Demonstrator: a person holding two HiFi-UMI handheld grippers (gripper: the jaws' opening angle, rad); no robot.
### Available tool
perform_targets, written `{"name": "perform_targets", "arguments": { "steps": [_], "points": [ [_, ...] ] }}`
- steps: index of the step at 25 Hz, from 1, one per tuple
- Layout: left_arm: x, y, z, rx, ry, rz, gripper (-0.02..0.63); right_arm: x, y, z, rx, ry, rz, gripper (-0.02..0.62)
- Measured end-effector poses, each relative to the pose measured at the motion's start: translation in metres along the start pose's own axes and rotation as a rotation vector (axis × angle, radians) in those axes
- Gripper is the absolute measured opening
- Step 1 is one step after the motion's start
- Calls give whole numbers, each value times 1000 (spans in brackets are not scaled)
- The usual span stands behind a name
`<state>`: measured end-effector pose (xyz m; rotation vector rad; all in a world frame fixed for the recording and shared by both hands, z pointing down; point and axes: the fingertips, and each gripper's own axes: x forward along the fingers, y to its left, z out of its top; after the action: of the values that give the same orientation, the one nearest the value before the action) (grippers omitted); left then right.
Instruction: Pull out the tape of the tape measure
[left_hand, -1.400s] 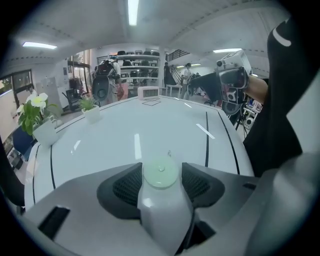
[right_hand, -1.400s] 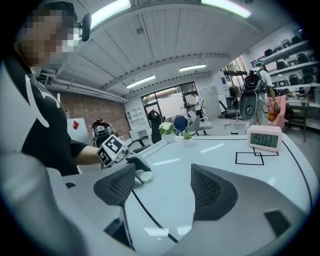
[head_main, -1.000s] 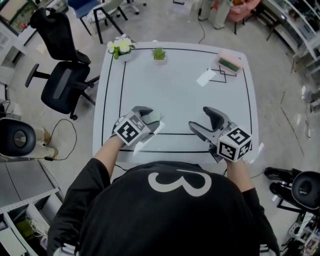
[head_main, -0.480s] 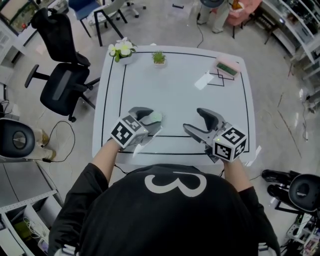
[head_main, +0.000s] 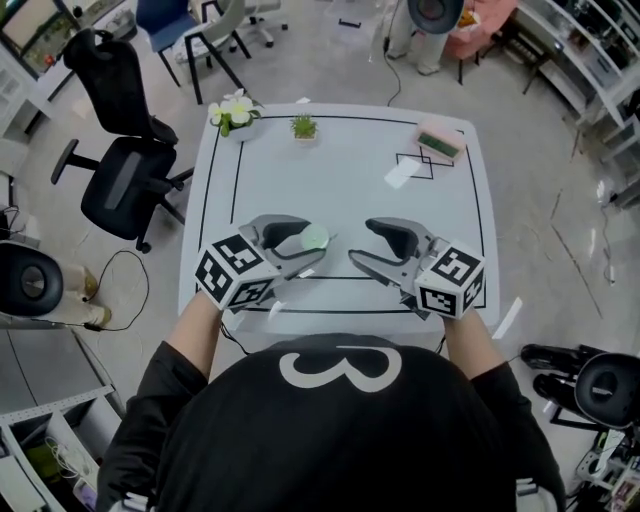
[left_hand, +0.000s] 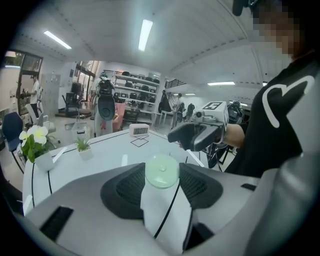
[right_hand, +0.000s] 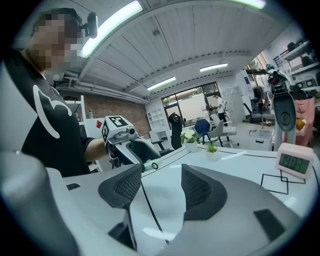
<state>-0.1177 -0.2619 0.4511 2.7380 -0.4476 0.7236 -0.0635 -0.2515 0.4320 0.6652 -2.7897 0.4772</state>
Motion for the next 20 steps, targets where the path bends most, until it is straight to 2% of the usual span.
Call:
{"name": "perform_targets", "arguments": {
  "steps": [4, 10, 16, 20],
  "points": [
    [-4, -20, 21, 43, 7, -13, 213, -5, 16, 13, -78, 10, 72, 233],
    [-1, -45, 46, 115, 17, -9, 213, -21, 31, 27, -161, 23, 135, 196],
    [5, -63, 58, 142, 34, 0, 213, -35, 42, 27, -203, 24, 192, 132],
    [10, -65, 59, 148, 52, 9, 213, -40, 42, 25, -224, 22, 200, 87]
  ]
}}
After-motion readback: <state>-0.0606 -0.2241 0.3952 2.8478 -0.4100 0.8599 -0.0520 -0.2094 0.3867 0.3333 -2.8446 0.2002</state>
